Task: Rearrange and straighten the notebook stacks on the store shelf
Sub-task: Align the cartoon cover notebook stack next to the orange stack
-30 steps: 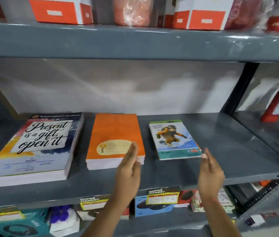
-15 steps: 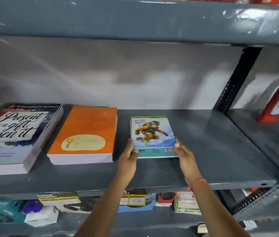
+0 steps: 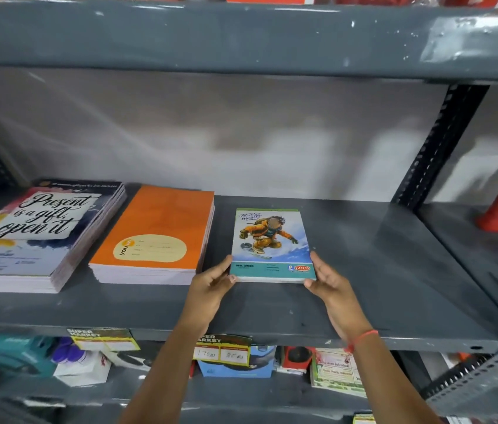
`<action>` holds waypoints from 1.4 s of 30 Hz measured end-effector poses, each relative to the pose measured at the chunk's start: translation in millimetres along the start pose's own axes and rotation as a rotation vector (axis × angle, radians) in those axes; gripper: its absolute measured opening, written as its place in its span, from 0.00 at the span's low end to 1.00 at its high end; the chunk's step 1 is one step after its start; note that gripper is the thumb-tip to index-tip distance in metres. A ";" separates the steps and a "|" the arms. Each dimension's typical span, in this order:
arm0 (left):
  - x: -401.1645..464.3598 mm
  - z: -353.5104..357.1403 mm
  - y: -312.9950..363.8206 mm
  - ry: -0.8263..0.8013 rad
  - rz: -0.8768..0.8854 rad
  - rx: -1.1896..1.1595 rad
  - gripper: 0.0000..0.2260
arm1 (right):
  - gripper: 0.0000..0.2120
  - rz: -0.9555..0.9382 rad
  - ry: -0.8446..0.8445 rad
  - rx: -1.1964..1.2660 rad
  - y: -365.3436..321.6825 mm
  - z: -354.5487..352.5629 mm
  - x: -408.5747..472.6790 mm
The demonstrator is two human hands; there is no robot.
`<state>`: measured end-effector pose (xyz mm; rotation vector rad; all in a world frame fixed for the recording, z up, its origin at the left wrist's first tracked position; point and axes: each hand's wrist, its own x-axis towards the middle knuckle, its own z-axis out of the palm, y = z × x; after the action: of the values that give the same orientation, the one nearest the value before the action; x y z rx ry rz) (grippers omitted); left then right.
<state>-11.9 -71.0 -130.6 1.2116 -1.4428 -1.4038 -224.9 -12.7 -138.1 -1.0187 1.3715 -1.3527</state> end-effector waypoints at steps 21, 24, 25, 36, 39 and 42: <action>7.1 15.4 -4.3 0.280 0.006 -0.079 0.16 | 0.24 0.065 0.248 0.021 -13.3 18.0 -3.2; 8.4 17.0 -4.2 0.300 0.000 -0.098 0.16 | 0.24 0.072 0.263 0.020 -13.7 19.1 -3.1; 8.6 17.4 -4.3 0.303 -0.002 -0.106 0.16 | 0.24 0.073 0.269 0.023 -13.9 19.3 -2.7; 8.9 16.0 -3.6 0.285 -0.024 -0.137 0.15 | 0.23 0.097 0.308 0.011 -15.4 20.6 -2.0; 8.1 14.8 -4.1 0.277 -0.026 -0.138 0.15 | 0.23 0.101 0.310 0.010 -14.6 20.8 -1.9; 7.7 15.3 -3.7 0.272 -0.031 -0.148 0.15 | 0.22 0.105 0.315 0.010 -14.4 20.7 -1.8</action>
<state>-28.2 -74.3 -136.3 1.2778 -1.1185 -1.2850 -205.0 -16.5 -123.0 -0.7357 1.6232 -1.4838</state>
